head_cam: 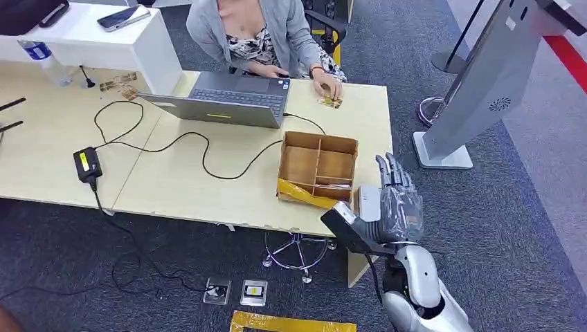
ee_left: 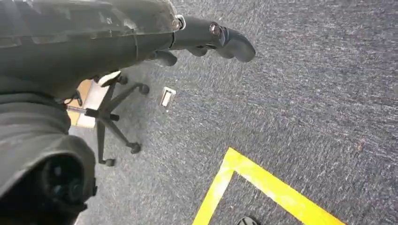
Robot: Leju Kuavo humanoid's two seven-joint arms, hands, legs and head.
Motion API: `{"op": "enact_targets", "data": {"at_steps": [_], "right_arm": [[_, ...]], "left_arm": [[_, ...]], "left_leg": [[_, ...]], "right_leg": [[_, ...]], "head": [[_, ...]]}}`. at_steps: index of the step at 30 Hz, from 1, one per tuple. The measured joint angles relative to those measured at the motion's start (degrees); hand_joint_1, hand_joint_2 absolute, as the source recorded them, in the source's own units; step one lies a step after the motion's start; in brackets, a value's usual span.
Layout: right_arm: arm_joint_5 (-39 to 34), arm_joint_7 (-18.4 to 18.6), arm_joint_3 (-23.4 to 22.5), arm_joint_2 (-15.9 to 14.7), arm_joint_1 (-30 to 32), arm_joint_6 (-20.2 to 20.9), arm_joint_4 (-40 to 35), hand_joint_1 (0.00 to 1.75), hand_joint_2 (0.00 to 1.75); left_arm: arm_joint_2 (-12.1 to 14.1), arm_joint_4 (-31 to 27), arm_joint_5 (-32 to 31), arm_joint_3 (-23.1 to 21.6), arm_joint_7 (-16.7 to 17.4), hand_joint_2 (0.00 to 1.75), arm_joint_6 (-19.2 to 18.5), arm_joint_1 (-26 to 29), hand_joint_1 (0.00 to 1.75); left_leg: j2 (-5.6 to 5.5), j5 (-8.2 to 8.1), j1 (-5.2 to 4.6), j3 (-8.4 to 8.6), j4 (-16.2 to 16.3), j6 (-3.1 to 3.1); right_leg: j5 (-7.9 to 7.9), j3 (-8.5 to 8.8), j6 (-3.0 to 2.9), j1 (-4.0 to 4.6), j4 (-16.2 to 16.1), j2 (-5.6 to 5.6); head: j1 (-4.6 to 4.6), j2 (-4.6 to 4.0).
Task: Pass the card to the sensor for recognition and then transmit it.
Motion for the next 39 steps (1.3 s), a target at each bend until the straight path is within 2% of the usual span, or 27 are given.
{"op": "enact_targets", "data": {"at_steps": [5,11,18,27,39], "right_arm": [[1.89,-1.57,0.44,0.54,0.74,-1.2,2.1,0.0,1.75],[4.34,-3.36,1.09,3.67,0.59,-3.04,8.19,0.0,1.75],[9.48,-5.03,1.62,10.32,-3.62,-5.51,18.87,0.0,1.75],[15.7,-4.83,1.62,17.61,-10.44,-5.73,31.97,0.0,1.75],[14.98,-8.13,1.6,21.24,-14.28,-5.99,39.95,0.0,1.75]], "left_arm": [[-0.04,0.0,-0.35,0.0,0.0,0.0,-0.13,-0.03,0.0],[-0.15,-0.02,-0.59,0.0,0.5,0.0,-0.04,-0.15,0.0],[-0.42,-0.02,-1.18,0.0,0.55,0.0,-0.18,-0.46,0.0],[-0.52,-0.02,-2.19,-0.02,-0.59,0.0,-0.92,-0.53,0.0],[-0.52,-0.02,-1.99,-0.02,-0.48,0.0,0.24,-0.51,0.0]], "left_leg": [[0.0,0.0,0.0,-0.01,-0.01,0.0],[0.0,0.0,0.01,-0.02,-0.01,0.0],[0.0,0.01,0.03,-0.03,-0.02,-0.01],[0.0,0.01,0.03,-0.03,-0.02,-0.01],[0.0,0.01,0.03,-0.02,-0.01,-0.01]], "right_leg": [[0.0,0.01,0.0,0.0,0.0,0.0],[-0.01,0.01,-0.01,0.01,0.01,-0.01],[-0.01,0.01,-0.01,0.03,0.02,-0.01],[-0.01,0.01,-0.01,0.03,0.02,0.0],[-0.01,0.0,-0.01,0.03,0.01,0.0]], "head": [[0.02,0.0],[0.02,0.0],[0.02,0.0],[0.02,0.0],[0.02,0.0]]}}
